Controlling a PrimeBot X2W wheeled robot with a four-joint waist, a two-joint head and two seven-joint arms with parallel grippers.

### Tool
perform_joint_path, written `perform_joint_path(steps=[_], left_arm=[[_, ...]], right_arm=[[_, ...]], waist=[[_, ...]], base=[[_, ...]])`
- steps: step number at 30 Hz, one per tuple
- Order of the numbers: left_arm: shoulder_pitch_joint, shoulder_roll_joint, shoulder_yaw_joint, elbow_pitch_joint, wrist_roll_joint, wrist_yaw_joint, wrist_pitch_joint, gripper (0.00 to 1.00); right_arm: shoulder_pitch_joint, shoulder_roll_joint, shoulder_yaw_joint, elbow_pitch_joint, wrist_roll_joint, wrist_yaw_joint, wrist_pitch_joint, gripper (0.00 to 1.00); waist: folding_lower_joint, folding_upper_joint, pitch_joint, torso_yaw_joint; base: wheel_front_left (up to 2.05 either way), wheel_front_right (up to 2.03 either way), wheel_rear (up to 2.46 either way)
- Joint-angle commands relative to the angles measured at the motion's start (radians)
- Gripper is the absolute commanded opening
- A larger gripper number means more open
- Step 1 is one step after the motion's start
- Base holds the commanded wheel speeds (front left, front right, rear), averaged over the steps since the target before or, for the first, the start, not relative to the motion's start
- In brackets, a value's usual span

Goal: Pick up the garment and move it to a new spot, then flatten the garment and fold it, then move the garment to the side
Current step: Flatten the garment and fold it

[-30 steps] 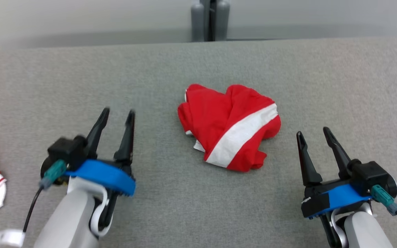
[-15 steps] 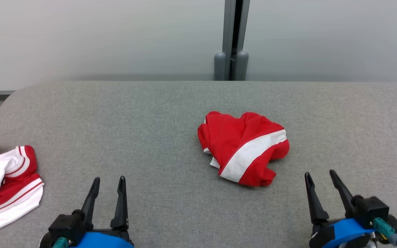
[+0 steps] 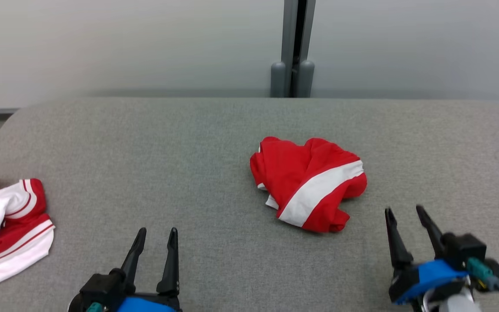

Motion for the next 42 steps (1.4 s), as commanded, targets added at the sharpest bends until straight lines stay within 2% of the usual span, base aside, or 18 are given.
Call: perform_joint_path(steps=[1, 5, 12, 21, 22, 23, 24, 25, 29, 33, 35, 38, 42], left_arm=[[-0.029, 0.003, -0.003, -0.004, -0.006, -0.001, -0.003, 1.00], [-0.064, 0.009, -0.022, 0.007, -0.018, -0.001, -0.003, 1.00], [-0.127, 0.014, -0.040, 0.015, -0.035, -0.001, -0.003, 1.00], [-0.195, 0.012, -0.072, 0.018, -0.048, -0.001, -0.003, 1.00], [-0.200, 0.010, -0.074, 0.019, -0.051, -0.001, -0.003, 1.00], [-0.204, 0.009, -0.077, 0.020, -0.052, -0.001, -0.003, 1.00], [-0.208, 0.008, -0.080, 0.022, -0.053, -0.001, -0.003, 1.00], [-0.211, 0.007, -0.082, 0.022, -0.053, -0.001, -0.003, 1.00], [-0.209, 0.006, -0.083, 0.023, -0.058, -0.001, -0.003, 1.00], [-0.199, 0.005, -0.084, 0.025, -0.062, -0.001, -0.003, 1.00], [-0.196, 0.004, -0.084, 0.026, -0.062, -0.001, -0.003, 1.00], [-0.187, 0.002, -0.085, 0.035, -0.066, -0.001, -0.003, 1.00], [-0.162, 0.001, -0.112, 0.063, -0.068, -0.001, -0.003, 1.00]], right_arm=[[-0.057, -0.002, -0.003, 0.013, -0.006, 0.000, -0.001, 1.00], [-0.182, -0.003, -0.048, 0.083, -0.054, 0.000, -0.001, 1.00], [-0.411, -0.020, -0.139, 0.309, -0.137, 0.000, 0.004, 1.00], [-0.523, -0.042, -0.190, 0.522, -0.211, 0.000, 0.052, 0.98], [-0.527, -0.040, -0.197, 0.547, -0.214, 0.000, 0.057, 0.81], [-0.524, -0.037, -0.199, 0.566, -0.219, 0.000, 0.055, 0.47], [-0.521, -0.035, -0.196, 0.585, -0.225, 0.000, 0.053, 0.19], [-0.518, -0.034, -0.195, 0.601, -0.226, 0.000, 0.052, 0.00], [-0.513, -0.044, -0.202, 0.629, -0.220, -0.001, 0.027, 0.00], [-0.535, -0.051, -0.188, 0.548, -0.195, -0.001, -0.001, 0.00], [-0.552, -0.039, -0.148, 0.454, -0.168, 0.000, -0.002, 0.00], [-0.569, -0.019, -0.076, 0.333, -0.068, 0.000, -0.002, 0.00], [-0.626, -0.005, 0.094, 0.230, 0.107, 0.000, -0.002, 0.00]], waist=[[0.0001, 0.0000, 0.034, 0.023], [0.0001, 0.0000, 0.092, 0.057], [0.0001, 0.0000, 0.183, 0.121], [0.0001, 0.0000, 0.254, 0.154], [0.0001, 0.0000, 0.256, 0.154], [0.0001, 0.0000, 0.258, 0.154], [0.0001, 0.0000, 0.258, 0.153], [0.0001, 0.0000, 0.258, 0.152], [0.0001, 0.0000, 0.249, 0.143], [0.0001, 0.0000, 0.230, 0.135], [0.0001, 0.0000, 0.216, 0.136], [0.0001, 0.0000, 0.187, 0.139], [0.0001, 0.0000, 0.131, 0.150]], base=[[0.00, 0.00, 0.00], [0.00, 0.00, 0.00], [0.00, 0.00, 0.00], [0.00, 0.00, 0.00], [0.00, 0.00, 0.00], [0.00, 0.00, 0.00], [0.00, 0.00, 0.00], [0.00, 0.00, 0.00], [0.00, 0.00, 0.00], [0.00, 0.00, 0.00], [0.00, 0.00, 0.00], [0.00, 0.00, 0.00], [0.00, 0.00, 0.00]])
